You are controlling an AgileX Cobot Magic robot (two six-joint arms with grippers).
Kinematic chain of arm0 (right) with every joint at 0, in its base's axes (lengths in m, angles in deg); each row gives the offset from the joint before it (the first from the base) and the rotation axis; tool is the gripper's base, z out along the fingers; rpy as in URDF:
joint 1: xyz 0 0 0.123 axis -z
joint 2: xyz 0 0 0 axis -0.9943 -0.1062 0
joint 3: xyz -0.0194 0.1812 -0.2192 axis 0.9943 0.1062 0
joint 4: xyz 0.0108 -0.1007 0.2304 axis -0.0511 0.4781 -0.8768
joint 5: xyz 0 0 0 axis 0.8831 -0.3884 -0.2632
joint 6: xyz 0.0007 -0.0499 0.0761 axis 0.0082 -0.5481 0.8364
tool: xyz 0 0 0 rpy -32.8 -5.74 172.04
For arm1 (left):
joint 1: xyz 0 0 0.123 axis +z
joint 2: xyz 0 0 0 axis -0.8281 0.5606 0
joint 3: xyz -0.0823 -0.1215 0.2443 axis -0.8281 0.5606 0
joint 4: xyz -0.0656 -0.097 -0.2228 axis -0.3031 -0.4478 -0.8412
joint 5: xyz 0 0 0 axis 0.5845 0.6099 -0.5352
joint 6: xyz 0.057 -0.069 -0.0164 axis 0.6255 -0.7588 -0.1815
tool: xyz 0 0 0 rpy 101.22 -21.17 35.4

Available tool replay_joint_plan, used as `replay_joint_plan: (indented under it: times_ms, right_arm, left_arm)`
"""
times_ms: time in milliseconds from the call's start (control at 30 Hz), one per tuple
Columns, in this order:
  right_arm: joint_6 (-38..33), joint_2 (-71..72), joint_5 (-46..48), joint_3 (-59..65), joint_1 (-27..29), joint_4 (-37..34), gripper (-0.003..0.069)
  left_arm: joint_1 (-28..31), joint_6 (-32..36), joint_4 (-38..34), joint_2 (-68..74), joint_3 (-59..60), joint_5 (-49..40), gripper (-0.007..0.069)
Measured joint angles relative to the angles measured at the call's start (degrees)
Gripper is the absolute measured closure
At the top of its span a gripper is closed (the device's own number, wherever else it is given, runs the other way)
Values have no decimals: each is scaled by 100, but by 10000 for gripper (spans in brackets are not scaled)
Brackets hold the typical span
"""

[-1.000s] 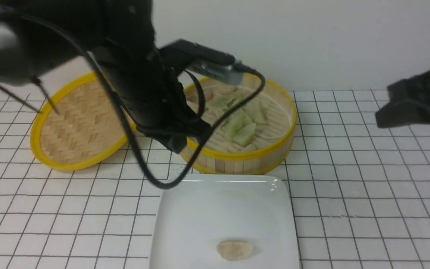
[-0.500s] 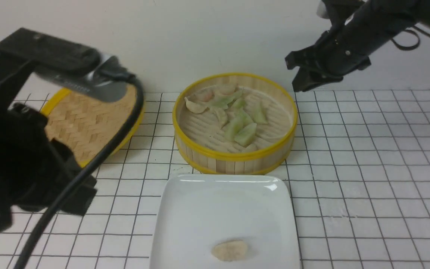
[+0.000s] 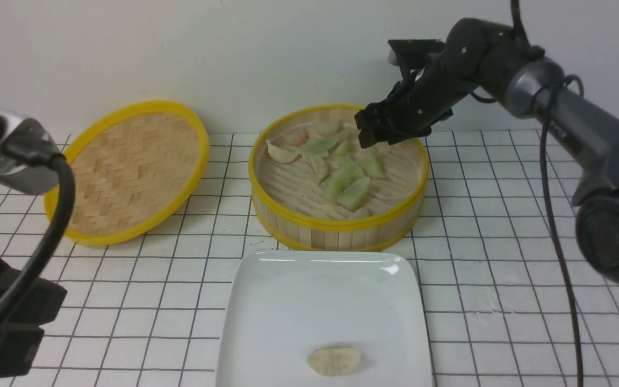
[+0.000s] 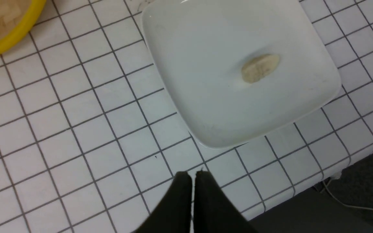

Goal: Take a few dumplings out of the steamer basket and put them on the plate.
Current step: Use the right arm to grab a dumpling from inside the steamer, then use the right arm to put the dumpling into the plate

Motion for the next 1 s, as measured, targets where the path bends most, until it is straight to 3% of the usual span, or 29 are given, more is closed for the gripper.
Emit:
replay_joint_plan:
  times_ms: [133,267,400,567,767,1000]
  right_arm:
    - [20,-295,12,-90,-43,0,265]
    - [125,-301,191,-182,-50,24,384]
    - [222,-237,867,-502,-53,145,386]
    - [598,303,1040,-620,-53,151,386]
    - [586,2046,1018,1396,-243,-195,386]
    - [410,3430,786,4446,-1362,-173,386]
  left_arm:
    - [0,-43,190,1,0,-2,631]
    - [0,-65,242,1,0,-2,631]
    - [0,-70,321,1,0,-2,631]
    - [0,-71,358,1,6,-2,631]
    - [0,-76,321,-105,6,-7,631]
    - [0,-150,321,-313,11,-21,631]
